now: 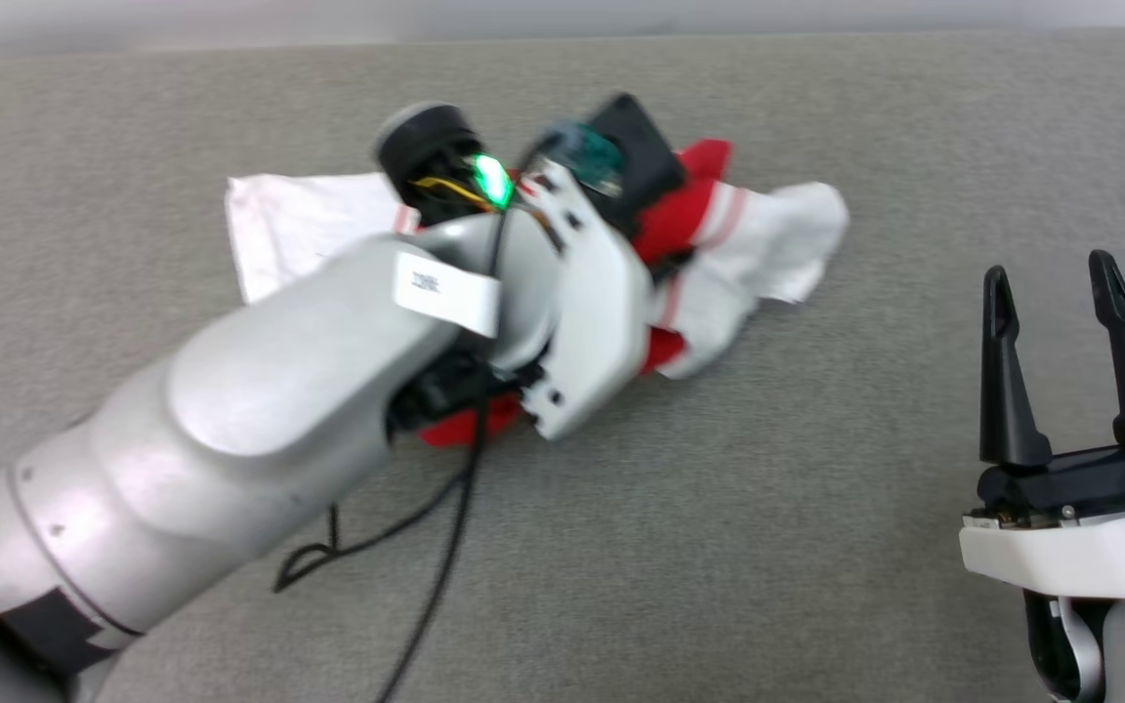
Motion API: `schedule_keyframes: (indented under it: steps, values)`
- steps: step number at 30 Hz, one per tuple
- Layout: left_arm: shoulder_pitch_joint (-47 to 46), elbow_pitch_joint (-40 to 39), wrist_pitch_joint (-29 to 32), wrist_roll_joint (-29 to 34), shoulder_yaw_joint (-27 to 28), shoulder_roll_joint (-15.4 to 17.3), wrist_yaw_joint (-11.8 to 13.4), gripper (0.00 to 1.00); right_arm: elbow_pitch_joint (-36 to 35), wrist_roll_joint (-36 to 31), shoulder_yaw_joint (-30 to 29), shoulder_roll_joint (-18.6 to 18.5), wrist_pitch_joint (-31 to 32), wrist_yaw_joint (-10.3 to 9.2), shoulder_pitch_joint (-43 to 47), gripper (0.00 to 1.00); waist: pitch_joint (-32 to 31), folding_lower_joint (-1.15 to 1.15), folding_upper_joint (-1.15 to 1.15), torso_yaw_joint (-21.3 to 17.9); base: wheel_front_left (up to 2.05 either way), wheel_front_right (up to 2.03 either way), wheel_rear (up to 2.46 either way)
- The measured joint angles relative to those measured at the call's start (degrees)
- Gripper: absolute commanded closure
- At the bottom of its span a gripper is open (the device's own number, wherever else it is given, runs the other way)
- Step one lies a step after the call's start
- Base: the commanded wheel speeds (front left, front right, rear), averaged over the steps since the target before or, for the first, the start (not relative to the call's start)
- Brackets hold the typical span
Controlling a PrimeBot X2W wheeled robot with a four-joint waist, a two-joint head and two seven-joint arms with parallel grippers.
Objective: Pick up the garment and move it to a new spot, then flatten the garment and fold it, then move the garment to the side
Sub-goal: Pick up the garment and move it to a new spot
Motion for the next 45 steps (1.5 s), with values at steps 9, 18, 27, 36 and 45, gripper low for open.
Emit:
schedule_keyframes:
  steps: [9,18,27,36,45]
  values:
    - [-0.9,2.1,-2.9,-3.3,-6.7,-2.1,0.0,1.0,-0.1,1.0,-0.5,0.0,0.0,0.0,0.0,0.0,0.9,0.0,0.0,-3.6,0.0,0.0,0.0]
    - [5.1,13.4,-2.9,-1.5,-7.6,-1.1,0.0,1.0,-0.1,1.5,-0.3,0.0,0.0,0.0,-0.8,0.0,3.3,0.01,0.0,-5.5,0.0,0.0,0.0]
    - [10.4,17.8,-6.5,1.2,-7.4,-3.3,0.0,0.0,0.9,1.0,-0.1,0.0,0.0,0.0,-0.7,0.0,2.4,0.0,0.0,-5.0,0.0,0.0,0.0]
    - [11.0,21.5,-24.4,3.7,-5.2,-7.3,0.9,0.0,2.0,0.2,-0.4,0.0,0.0,0.0,2.7,0.0,-3.0,0.0,0.0,-2.4,0.0,0.0,0.0]
    - [17.2,18.2,-38.2,8.1,-1.0,-5.0,12.7,0.0,3.1,-0.2,-1.0,0.0,0.0,0.0,6.4,0.0,-8.8,0.0,0.0,1.4,0.0,0.0,0.0]
